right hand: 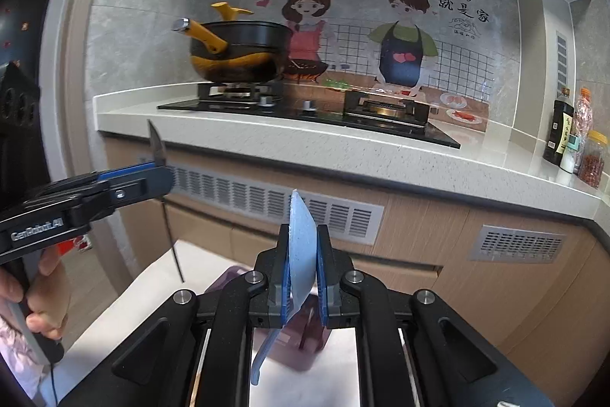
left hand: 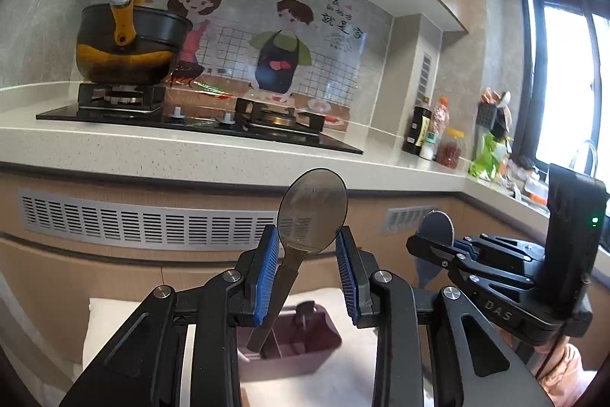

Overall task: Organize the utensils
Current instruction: 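Carry both spoons over the maroon caddy and open both tools to drop them in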

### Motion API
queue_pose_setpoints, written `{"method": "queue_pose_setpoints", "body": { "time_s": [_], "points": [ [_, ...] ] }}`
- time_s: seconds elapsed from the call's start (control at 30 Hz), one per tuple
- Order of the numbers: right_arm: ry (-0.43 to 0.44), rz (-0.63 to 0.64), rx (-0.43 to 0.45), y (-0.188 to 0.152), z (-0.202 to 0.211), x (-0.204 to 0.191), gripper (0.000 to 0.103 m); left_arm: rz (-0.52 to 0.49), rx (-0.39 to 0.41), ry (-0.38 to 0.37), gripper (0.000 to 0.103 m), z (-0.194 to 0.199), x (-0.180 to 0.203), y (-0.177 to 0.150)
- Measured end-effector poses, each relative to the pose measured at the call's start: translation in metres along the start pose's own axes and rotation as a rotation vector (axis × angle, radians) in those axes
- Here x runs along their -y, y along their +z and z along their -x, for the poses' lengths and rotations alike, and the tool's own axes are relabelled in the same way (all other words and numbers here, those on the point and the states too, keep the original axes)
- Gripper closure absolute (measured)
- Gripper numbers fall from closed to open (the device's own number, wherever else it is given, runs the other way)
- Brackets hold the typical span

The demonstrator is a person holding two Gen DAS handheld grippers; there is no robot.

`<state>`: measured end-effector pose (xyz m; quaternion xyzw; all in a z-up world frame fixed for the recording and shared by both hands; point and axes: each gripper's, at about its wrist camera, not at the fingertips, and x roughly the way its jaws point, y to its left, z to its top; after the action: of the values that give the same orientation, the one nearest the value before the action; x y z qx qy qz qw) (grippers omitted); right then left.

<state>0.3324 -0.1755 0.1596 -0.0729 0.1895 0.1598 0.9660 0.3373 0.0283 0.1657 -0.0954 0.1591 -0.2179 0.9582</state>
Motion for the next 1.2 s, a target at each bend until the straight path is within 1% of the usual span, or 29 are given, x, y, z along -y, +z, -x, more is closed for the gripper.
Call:
{"method": "queue_pose_setpoints", "body": {
  "time_s": [0.07, 0.2, 0.3, 0.43, 0.57, 0.67, 0.87, 0.9, 0.93, 0.97, 1.0, 1.03, 1.1, 1.13, 1.17, 1.2],
  "points": [
    [0.0, -0.014, -0.017, 0.001, -0.02, 0.005, 0.093, 0.023, -0.007, -0.01, 0.071, -0.011, -0.009, -0.001],
    [-0.022, -0.013, -0.045, -0.011, -0.056, 0.009, 0.093, 0.036, -0.029, -0.022, 0.071, -0.035, -0.023, -0.01],
    [-0.035, -0.008, -0.059, -0.023, -0.075, 0.012, 0.093, 0.037, -0.057, -0.026, 0.071, -0.055, -0.029, -0.023],
    [-0.038, -0.025, -0.08, -0.038, -0.104, 0.018, 0.093, 0.064, -0.092, -0.026, 0.071, -0.079, -0.041, -0.041],
    [-0.067, -0.013, -0.112, -0.06, -0.127, 0.018, 0.093, 0.085, -0.153, -0.009, 0.071, -0.106, -0.053, -0.064],
    [-0.056, -0.023, -0.151, -0.08, -0.14, 0.02, 0.093, 0.107, -0.22, 0.003, 0.071, -0.123, -0.059, -0.088],
    [0.038, -0.047, -0.272, -0.117, -0.162, 0.018, 0.092, 0.137, -0.338, 0.026, 0.071, -0.145, -0.067, -0.129],
    [0.057, -0.046, -0.298, -0.123, -0.165, 0.017, 0.089, 0.136, -0.35, 0.028, 0.07, -0.147, -0.067, -0.133],
    [0.064, -0.047, -0.317, -0.127, -0.167, 0.016, 0.08, 0.132, -0.358, 0.034, 0.07, -0.147, -0.066, -0.135],
    [0.069, -0.049, -0.325, -0.13, -0.167, 0.015, 0.073, 0.129, -0.36, 0.038, 0.07, -0.146, -0.066, -0.137],
    [0.075, -0.051, -0.32, -0.131, -0.164, 0.015, 0.059, 0.125, -0.36, 0.039, 0.07, -0.144, -0.066, -0.137],
    [0.076, -0.051, -0.305, -0.132, -0.159, 0.014, 0.048, 0.123, -0.355, 0.041, 0.069, -0.139, -0.064, -0.137],
    [0.058, -0.042, -0.275, -0.13, -0.148, 0.013, 0.041, 0.122, -0.345, 0.045, 0.067, -0.129, -0.064, -0.133],
    [0.052, -0.033, -0.255, -0.128, -0.139, 0.011, 0.04, 0.122, -0.338, 0.053, 0.065, -0.123, -0.063, -0.131],
    [0.052, -0.03, -0.245, -0.127, -0.132, 0.011, 0.039, 0.123, -0.33, 0.068, 0.061, -0.113, -0.063, -0.129],
    [0.051, -0.03, -0.236, -0.126, -0.123, 0.011, 0.035, 0.122, -0.328, 0.079, 0.057, -0.107, -0.062, -0.127]
  ]
}}
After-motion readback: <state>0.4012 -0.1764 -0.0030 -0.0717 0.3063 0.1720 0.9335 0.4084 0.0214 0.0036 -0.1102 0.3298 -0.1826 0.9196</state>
